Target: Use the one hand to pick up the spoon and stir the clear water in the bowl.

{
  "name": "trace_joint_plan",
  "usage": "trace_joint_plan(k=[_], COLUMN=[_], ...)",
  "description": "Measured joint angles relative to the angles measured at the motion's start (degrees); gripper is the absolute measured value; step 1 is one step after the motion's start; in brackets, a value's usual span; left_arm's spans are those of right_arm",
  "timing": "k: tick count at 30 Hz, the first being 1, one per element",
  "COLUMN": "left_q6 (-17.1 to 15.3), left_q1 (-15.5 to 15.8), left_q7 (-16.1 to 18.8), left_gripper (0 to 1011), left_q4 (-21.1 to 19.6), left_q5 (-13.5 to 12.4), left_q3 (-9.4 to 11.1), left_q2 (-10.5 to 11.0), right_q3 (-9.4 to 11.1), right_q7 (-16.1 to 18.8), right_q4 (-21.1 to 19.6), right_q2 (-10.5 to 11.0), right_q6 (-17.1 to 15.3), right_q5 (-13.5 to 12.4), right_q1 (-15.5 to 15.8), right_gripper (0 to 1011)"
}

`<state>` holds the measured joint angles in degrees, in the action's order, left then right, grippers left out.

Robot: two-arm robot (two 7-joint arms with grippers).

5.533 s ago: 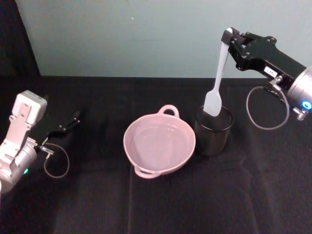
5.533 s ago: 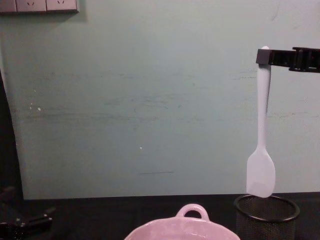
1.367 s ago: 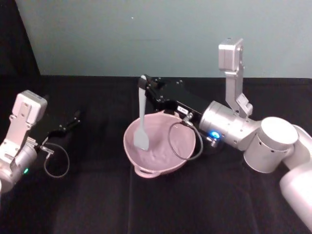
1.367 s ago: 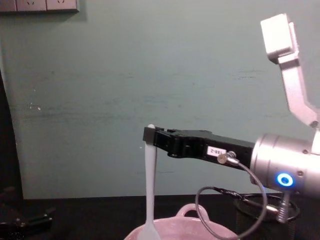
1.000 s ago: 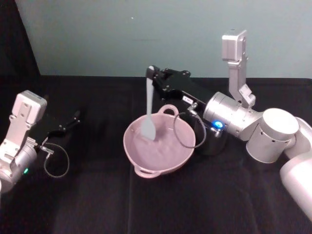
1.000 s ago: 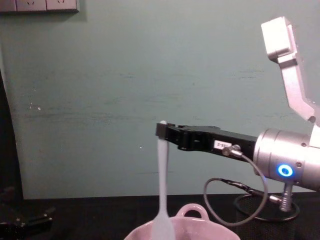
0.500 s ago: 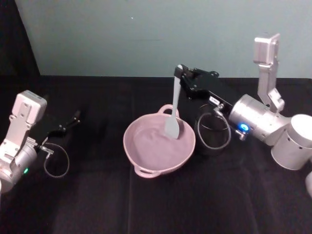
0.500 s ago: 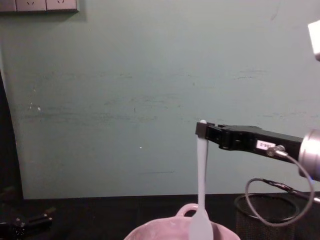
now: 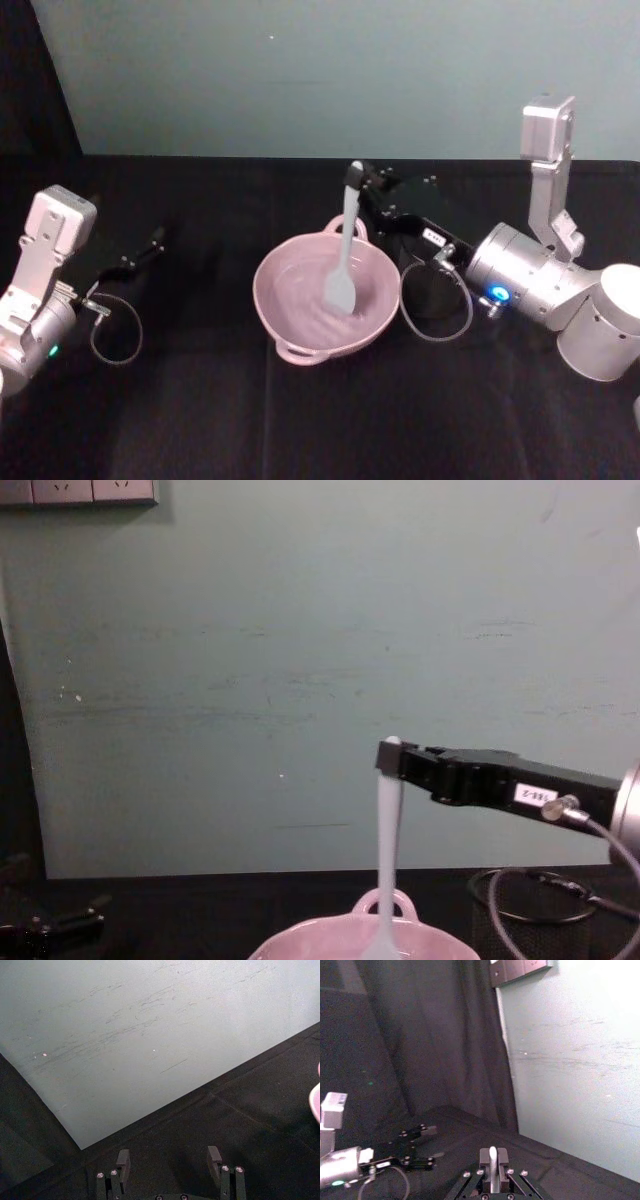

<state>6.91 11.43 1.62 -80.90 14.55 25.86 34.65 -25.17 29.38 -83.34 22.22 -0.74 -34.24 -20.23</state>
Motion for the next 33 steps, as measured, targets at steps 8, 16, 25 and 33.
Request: trace_joint_plan(k=[8,16,25,33], left_q6=[0.0,0.0,0.0,0.0], left_q1=[0.0,0.0,0.0,0.0], left_q7=[0.0,0.0,0.0,0.0], left_gripper=[1011,1011,1011,1011], left_q4=[0.0,0.0,0.0,0.0], left_q5=[0.0,0.0,0.0,0.0], left_q3=[0.0,0.0,0.0,0.0], left_q2=[0.0,0.0,0.0,0.0], right_q3=[-2.82,-4.85,-5.06,-3.3], right_q7=[0.93,1.19,0.74,-0.01], right_q4=[0.79,5.18,11.08,13.2], right_q2=[-2.32,-5.74,-8.11,-7.83], right_q6=[-0.24,0.09,1.01,1.6], right_q5=[-0.04,0.6,1.97,2.44], right_q1=[-1.23,-5.01,-8.8,-9.79], right_gripper=[96,96,96,96])
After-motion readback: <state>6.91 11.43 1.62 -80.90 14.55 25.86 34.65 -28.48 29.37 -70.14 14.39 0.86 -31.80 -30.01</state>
